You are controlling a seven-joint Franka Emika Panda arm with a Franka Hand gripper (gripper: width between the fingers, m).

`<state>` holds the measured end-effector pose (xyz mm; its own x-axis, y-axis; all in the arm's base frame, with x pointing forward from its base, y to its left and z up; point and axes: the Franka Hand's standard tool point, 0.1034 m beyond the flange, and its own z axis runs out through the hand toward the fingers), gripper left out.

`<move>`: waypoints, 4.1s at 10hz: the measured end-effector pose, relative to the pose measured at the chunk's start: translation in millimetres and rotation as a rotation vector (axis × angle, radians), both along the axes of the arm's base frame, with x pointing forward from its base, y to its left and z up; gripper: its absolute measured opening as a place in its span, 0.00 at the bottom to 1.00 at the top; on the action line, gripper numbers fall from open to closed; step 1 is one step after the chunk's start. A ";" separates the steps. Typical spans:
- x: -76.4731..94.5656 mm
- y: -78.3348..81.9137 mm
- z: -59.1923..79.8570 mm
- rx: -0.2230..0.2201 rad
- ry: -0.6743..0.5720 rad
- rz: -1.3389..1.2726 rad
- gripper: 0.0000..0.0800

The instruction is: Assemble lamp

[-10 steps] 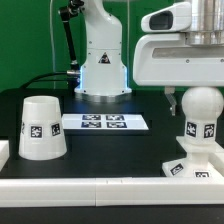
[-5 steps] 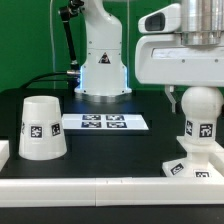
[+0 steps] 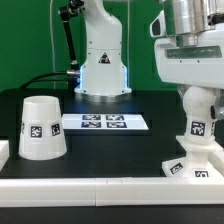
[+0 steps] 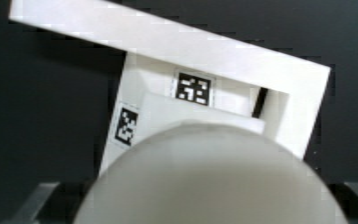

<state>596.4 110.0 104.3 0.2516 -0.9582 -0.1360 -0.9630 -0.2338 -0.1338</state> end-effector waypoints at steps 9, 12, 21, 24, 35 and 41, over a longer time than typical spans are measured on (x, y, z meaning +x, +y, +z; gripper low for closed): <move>1.3 -1.3 1.2 -0.051 -0.094 0.595 0.87; 1.8 -2.8 1.9 -0.124 -0.152 1.026 0.87; -0.3 -5.2 -0.8 -0.204 -0.226 1.876 0.87; -0.1 -0.1 -0.5 -0.195 -0.199 2.112 0.87; 4.0 -7.4 1.0 -0.225 -0.219 2.489 0.72; 8.1 -14.2 0.8 -0.252 -0.224 2.037 0.72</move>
Offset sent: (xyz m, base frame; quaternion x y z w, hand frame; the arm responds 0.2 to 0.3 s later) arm 0.0051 -0.0084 0.0034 -0.0175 0.0103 -0.1828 0.9829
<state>604.5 95.7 105.1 0.7369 0.6681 0.1027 0.6706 -0.7417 0.0129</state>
